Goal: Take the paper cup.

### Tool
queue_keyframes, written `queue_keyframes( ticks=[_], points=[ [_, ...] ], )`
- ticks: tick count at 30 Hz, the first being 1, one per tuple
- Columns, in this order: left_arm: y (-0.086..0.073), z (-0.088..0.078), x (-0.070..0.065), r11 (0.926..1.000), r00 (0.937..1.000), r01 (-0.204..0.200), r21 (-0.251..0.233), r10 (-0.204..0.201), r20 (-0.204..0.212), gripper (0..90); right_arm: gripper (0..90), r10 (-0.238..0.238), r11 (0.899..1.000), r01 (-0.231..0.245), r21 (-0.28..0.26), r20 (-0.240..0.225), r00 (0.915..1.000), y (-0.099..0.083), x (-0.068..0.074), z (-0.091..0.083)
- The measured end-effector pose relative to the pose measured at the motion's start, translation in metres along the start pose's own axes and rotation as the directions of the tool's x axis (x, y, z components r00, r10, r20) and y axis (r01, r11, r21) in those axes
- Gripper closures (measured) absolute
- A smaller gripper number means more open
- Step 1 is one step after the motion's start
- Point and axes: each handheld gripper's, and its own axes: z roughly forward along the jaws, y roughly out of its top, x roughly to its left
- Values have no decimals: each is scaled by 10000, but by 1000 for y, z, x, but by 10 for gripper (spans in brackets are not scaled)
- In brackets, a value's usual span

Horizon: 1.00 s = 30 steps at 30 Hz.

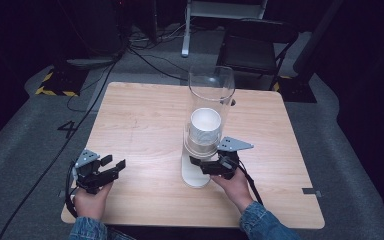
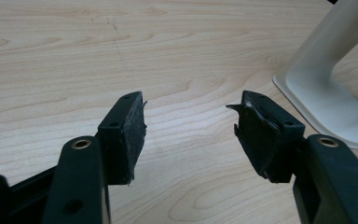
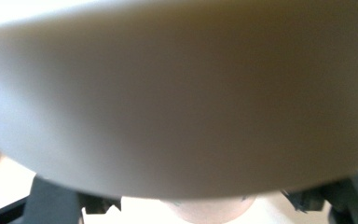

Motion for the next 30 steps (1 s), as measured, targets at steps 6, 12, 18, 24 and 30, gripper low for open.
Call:
queue_keyframes(
  ticks=[6, 12, 18, 24, 30],
  points=[
    [0, 1, 0, 10000, 10000, -32, -6, 32, 1, 417, 322, -149, 9999, 149, -11, 146, 9998, -1, 1, 0],
    [0, 0, 1, 10000, 10000, 23, -28, -23, 38, 417, 329, -331, 9994, 330, 65, 200, 9993, -1, 1, -1],
    [0, 1, 0, 10000, 10000, 22, 4, -22, 50, 416, 331, -743, 9972, 742, 41, 297, 9968, -2, -2, -2],
    [0, 1, 0, 10000, 10000, 11, 19, -11, 64, 415, 331, -875, 9961, 877, -26, 340, 9956, -3, -4, -2],
    [0, 1, 0, 10000, 10000, 35, -10, -35, 79, 414, 329, -1174, 9931, 1176, -6, 490, 9919, -4, -5, -3]
  ],
)
